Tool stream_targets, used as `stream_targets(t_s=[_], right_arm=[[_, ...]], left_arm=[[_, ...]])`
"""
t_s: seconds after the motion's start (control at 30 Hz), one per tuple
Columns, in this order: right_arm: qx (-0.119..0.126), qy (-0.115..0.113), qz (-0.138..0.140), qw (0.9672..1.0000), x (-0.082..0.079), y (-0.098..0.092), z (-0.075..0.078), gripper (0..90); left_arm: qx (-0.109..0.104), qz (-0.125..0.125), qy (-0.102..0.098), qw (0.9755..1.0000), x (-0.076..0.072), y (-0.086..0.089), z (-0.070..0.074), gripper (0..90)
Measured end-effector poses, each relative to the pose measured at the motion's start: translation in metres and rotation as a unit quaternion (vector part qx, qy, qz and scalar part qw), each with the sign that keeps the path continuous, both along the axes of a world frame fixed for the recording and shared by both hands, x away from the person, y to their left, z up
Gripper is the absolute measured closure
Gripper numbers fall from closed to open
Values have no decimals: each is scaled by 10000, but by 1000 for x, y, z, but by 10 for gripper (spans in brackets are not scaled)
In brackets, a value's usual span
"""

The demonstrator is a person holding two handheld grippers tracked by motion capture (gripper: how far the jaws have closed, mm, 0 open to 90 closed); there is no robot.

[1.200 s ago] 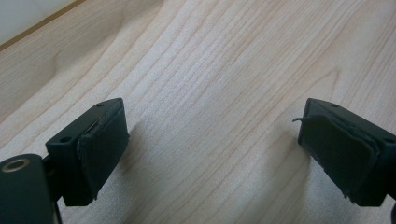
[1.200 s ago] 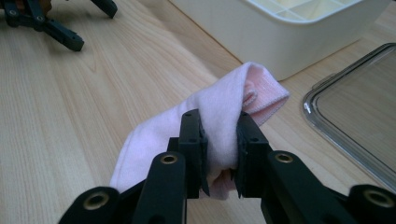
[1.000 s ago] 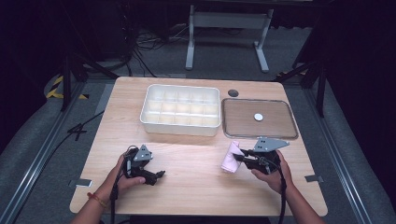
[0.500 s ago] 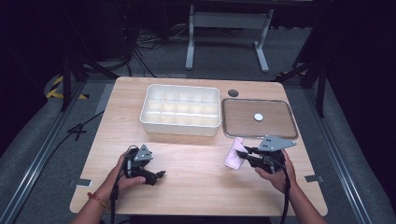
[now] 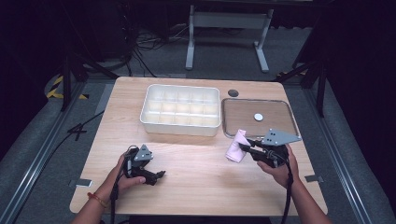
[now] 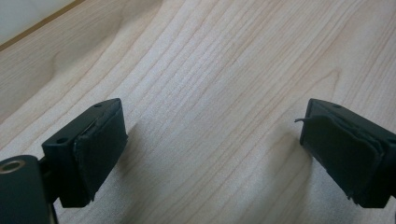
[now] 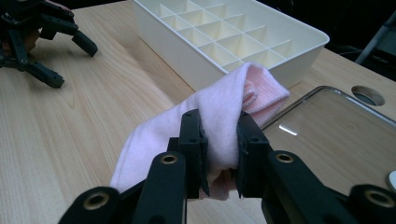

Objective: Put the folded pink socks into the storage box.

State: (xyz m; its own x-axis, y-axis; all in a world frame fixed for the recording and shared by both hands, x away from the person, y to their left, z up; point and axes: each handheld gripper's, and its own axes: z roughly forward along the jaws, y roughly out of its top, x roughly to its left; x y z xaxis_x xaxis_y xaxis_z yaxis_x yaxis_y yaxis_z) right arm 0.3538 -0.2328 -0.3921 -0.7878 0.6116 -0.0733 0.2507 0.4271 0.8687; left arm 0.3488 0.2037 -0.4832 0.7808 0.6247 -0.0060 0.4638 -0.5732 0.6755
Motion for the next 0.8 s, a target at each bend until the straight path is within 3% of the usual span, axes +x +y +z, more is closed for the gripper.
stream_targets(t_s=[0.8], right_arm=[[53,-225,-26,9997,18,4,22,759]], left_arm=[[-3,3,1,10000,0,0,0,73]])
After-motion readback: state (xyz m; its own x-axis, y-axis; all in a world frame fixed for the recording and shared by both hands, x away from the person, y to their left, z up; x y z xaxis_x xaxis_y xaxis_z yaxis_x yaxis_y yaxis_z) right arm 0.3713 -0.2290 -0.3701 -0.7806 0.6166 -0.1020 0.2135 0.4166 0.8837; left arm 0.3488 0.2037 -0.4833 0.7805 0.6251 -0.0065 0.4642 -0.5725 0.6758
